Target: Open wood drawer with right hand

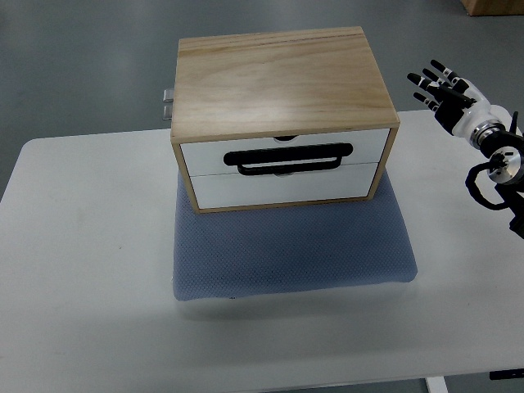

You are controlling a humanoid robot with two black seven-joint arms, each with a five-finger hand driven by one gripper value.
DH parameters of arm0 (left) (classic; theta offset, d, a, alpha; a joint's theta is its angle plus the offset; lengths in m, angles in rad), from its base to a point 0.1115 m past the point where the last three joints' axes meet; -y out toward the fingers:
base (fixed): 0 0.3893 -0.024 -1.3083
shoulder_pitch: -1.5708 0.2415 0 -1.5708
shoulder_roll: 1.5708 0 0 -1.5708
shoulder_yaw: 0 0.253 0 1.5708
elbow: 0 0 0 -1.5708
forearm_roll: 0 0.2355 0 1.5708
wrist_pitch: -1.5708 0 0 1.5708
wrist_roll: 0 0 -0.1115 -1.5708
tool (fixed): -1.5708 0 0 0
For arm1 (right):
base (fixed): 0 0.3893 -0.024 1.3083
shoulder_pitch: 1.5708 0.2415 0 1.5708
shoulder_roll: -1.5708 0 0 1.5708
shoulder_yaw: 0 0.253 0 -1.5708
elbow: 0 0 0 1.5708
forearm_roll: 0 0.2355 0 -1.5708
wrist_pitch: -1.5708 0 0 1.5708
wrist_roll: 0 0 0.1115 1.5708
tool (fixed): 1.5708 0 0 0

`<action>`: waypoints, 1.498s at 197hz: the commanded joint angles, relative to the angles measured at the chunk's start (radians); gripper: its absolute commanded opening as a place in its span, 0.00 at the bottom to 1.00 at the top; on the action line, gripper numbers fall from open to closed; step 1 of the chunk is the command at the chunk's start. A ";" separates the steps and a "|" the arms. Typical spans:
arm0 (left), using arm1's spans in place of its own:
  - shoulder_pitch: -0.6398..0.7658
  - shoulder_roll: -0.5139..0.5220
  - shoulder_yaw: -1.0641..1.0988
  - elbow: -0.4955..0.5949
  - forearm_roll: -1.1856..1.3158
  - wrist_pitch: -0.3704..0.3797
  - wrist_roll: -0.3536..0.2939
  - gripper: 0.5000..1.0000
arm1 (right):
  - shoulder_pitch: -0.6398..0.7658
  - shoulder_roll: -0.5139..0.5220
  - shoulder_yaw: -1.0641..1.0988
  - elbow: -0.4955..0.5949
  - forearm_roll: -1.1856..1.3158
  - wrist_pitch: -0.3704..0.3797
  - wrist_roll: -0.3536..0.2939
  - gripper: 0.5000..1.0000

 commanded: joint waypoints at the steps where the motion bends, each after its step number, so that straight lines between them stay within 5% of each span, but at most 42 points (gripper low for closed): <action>1: 0.000 0.000 0.000 -0.001 0.000 0.000 0.000 1.00 | 0.000 -0.005 0.000 0.000 -0.001 0.001 -0.002 0.89; 81: 0.000 0.000 0.000 0.001 0.000 0.000 0.000 1.00 | 0.006 -0.018 -0.002 0.000 -0.004 0.001 -0.003 0.89; 153: 0.000 0.000 0.000 -0.001 0.000 0.000 0.000 1.00 | 0.073 -0.144 -0.059 0.006 -0.007 0.015 -0.006 0.89; 205: 0.000 0.000 0.000 -0.001 0.000 0.000 0.000 1.00 | 0.198 -0.253 -0.235 0.054 -0.007 0.133 -0.006 0.89; 274: 0.000 0.000 0.000 -0.001 0.000 0.000 0.000 1.00 | 0.442 -0.397 -0.548 0.273 -0.007 0.285 -0.008 0.89; 295: 0.000 0.000 0.000 -0.001 0.000 0.000 0.000 1.00 | 0.596 -0.439 -0.701 0.390 -0.030 0.395 -0.009 0.89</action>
